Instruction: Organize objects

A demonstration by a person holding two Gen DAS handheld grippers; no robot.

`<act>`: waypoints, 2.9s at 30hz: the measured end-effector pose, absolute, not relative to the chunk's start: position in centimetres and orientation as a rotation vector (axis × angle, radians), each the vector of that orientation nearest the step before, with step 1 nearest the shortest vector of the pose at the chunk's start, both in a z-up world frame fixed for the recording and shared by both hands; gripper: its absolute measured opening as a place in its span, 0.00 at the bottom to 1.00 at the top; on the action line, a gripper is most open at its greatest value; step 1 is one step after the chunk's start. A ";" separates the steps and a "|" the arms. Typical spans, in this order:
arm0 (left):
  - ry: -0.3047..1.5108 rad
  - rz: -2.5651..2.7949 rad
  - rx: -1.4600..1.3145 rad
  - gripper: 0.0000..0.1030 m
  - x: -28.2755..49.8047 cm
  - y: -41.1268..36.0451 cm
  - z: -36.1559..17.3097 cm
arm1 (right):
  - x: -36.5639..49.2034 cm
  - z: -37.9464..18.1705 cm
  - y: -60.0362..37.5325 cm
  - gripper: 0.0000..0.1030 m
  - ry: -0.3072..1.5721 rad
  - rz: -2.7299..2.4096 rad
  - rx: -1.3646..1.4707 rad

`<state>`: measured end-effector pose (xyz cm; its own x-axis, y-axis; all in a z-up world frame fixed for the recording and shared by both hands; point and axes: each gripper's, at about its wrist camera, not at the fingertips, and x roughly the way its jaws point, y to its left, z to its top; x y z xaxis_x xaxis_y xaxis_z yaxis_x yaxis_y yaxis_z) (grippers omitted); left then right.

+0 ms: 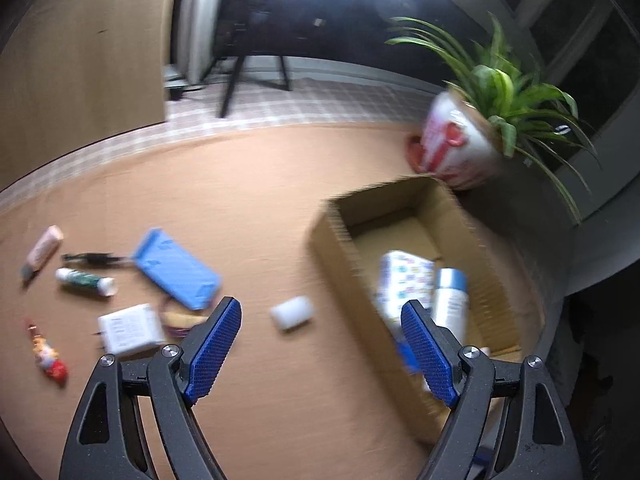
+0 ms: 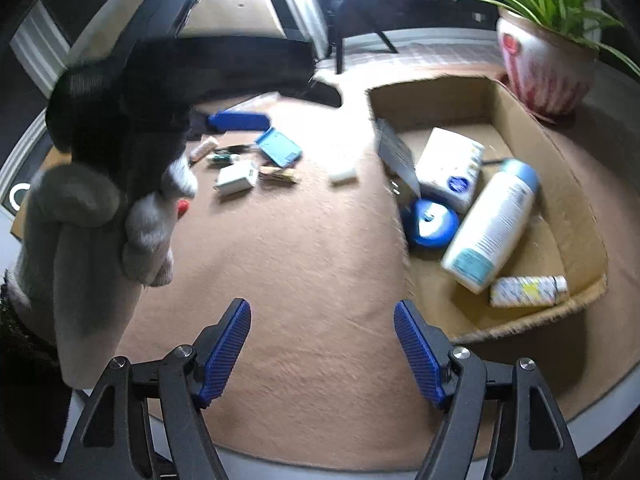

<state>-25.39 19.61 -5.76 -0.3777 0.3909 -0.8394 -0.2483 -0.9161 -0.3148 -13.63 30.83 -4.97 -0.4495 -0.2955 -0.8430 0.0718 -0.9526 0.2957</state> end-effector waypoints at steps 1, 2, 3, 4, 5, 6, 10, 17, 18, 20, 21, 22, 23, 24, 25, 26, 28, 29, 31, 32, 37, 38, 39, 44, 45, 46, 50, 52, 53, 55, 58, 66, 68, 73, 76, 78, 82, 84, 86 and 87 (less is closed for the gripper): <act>-0.191 2.334 -1.477 0.82 -25.5 18.5 -5.9 | -14.1 -4.8 30.4 0.69 -0.319 -2.475 1.498; -0.194 2.349 -1.489 0.82 -25.6 17.2 -6.2 | -14.7 -4.7 30.1 0.69 -0.320 -2.469 1.487; -0.201 2.363 -1.501 0.82 -25.8 16.0 -6.4 | -15.5 -4.7 29.7 0.69 -0.319 -2.467 1.481; -0.211 2.375 -1.512 0.82 -25.9 14.7 -6.6 | -16.2 -4.6 29.4 0.69 -0.322 -2.465 1.477; -0.225 2.389 -1.527 0.82 -26.1 13.3 -6.9 | -17.0 -4.6 29.1 0.69 -0.329 -2.461 1.469; -0.237 2.399 -1.537 0.81 -26.3 12.2 -7.1 | -18.0 -4.6 28.8 0.69 -0.340 -2.455 1.469; -0.293 2.427 -1.578 0.80 -27.4 7.9 -8.0 | -22.7 -4.9 28.0 0.69 -0.414 -2.411 1.494; -0.355 2.453 -1.641 0.71 -31.2 3.3 -9.9 | -31.4 -6.4 26.3 0.69 -0.510 -2.369 1.610; -0.364 2.452 -1.643 0.69 -31.8 2.9 -10.1 | -32.7 -7.0 26.1 0.69 -0.530 -2.364 1.639; -0.373 2.446 -1.656 0.63 -33.1 2.3 -10.8 | -34.2 -7.8 25.9 0.68 -0.565 -2.347 1.672; -0.375 2.440 -1.666 0.57 -33.8 2.3 -11.2 | -35.0 -8.3 25.7 0.64 -0.584 -2.336 1.696; -0.374 2.432 -1.676 0.54 -34.4 2.3 -11.5 | -35.7 -8.9 25.7 0.61 -0.602 -2.324 1.715; -0.373 2.423 -1.684 0.49 -34.9 2.2 -11.9 | -36.4 -9.5 25.5 0.56 -0.616 -2.311 1.736; -0.372 2.418 -1.689 0.44 -35.5 2.1 -12.2 | -37.1 -10.0 25.3 0.53 -0.622 -2.304 1.756; -0.372 2.417 -1.696 0.43 -36.0 2.0 -12.5 | -37.6 -10.4 25.2 0.53 -0.624 -2.303 1.770; -0.375 2.413 -1.700 0.42 -36.4 1.9 -12.8 | -38.3 -10.9 25.0 0.52 -0.621 -2.308 1.788; -0.392 2.403 -1.714 0.39 -37.0 1.8 -13.4 | -39.0 -11.6 24.9 0.52 -0.623 -2.314 1.813; -0.398 2.399 -1.724 0.36 -37.3 1.7 -13.8 | -39.3 -11.9 24.9 0.52 -0.629 -2.313 1.819; -0.387 2.392 -1.740 0.34 -37.6 1.7 -14.4 | -39.9 -12.6 25.0 0.52 -0.649 -2.307 1.831; -0.382 2.392 -1.736 0.33 -37.8 1.7 -14.6 | -40.1 -12.8 25.1 0.52 -0.656 -2.301 1.834; -0.369 2.373 -1.717 0.29 -38.3 2.2 -14.7 | -40.4 -13.0 24.8 0.52 -0.629 -2.271 1.831; -0.352 2.365 -1.712 0.28 -38.1 2.5 -14.7 | -40.3 -13.0 24.6 0.52 -0.611 -2.260 1.831; -0.324 2.361 -1.706 0.27 -37.9 2.8 -14.8 | -40.0 -13.0 24.3 0.52 -0.587 -2.244 1.833; -0.245 2.332 -1.690 0.23 -36.3 3.8 -14.7 | -38.2 -12.9 23.3 0.41 -0.456 -2.234 1.826; -0.252 2.326 -1.688 0.23 -36.0 3.7 -14.6 | -37.6 -12.9 23.1 0.35 -0.434 -2.220 1.828; -0.256 2.317 -1.685 0.23 -35.7 3.7 -14.6 | -37.2 -12.9 23.0 0.33 -0.420 -2.217 1.825; -0.238 2.310 -1.643 0.21 -33.3 3.9 -14.0 | -34.6 -13.0 22.5 0.28 -0.363 -2.181 1.817; -0.238 2.294 -1.639 0.20 -31.8 4.2 -13.9 | -33.2 -12.9 22.3 0.28 -0.353 -2.171 1.811; -0.213 2.289 -1.632 0.19 -31.0 4.5 -13.8 | -32.5 -12.9 22.2 0.28 -0.350 -2.162 1.808; -0.166 2.261 -1.649 0.16 -29.4 5.0 -14.2 | -30.8 -12.9 21.7 0.28 -0.320 -2.163 1.792; -0.155 2.260 -1.649 0.14 -27.1 5.3 -15.1 | -29.1 -12.8 21.5 0.19 -0.284 -2.193 1.784; -0.161 2.281 -1.641 0.12 -22.1 4.2 -15.0 | -25.7 -12.5 23.3 0.09 -0.307 -2.230 1.763; -0.143 2.304 -1.645 0.12 -21.1 3.7 -15.0 | -25.5 -12.5 23.0 0.02 -0.252 -2.282 1.783; -0.115 2.355 -1.670 0.11 -19.4 1.9 -14.7 | -24.2 -12.7 25.3 0.00 -0.309 -2.294 1.811; -0.092 2.406 -1.679 0.11 -19.1 1.1 -14.3 | -24.0 -12.1 25.6 0.05 -0.386 -2.281 1.771; -0.148 2.404 -1.654 0.11 -19.1 0.8 -13.7 | -24.4 -11.8 25.5 0.20 -0.450 -2.259 1.750; -0.159 2.377 -1.577 0.27 -18.8 2.4 -12.3 | -26.0 -11.3 24.3 0.49 -0.440 -2.310 1.714; -0.131 2.367 -1.551 0.39 -18.7 3.6 -12.1 | -26.8 -11.2 23.8 0.49 -0.422 -2.307 1.725; -0.094 2.343 -1.544 0.39 -18.7 4.8 -12.1 | -27.9 -11.6 22.6 0.49 -0.371 -2.312 1.753; -0.079 2.339 -1.543 0.39 -18.8 5.5 -12.2 | -28.4 -12.0 22.1 0.49 -0.327 -2.324 1.776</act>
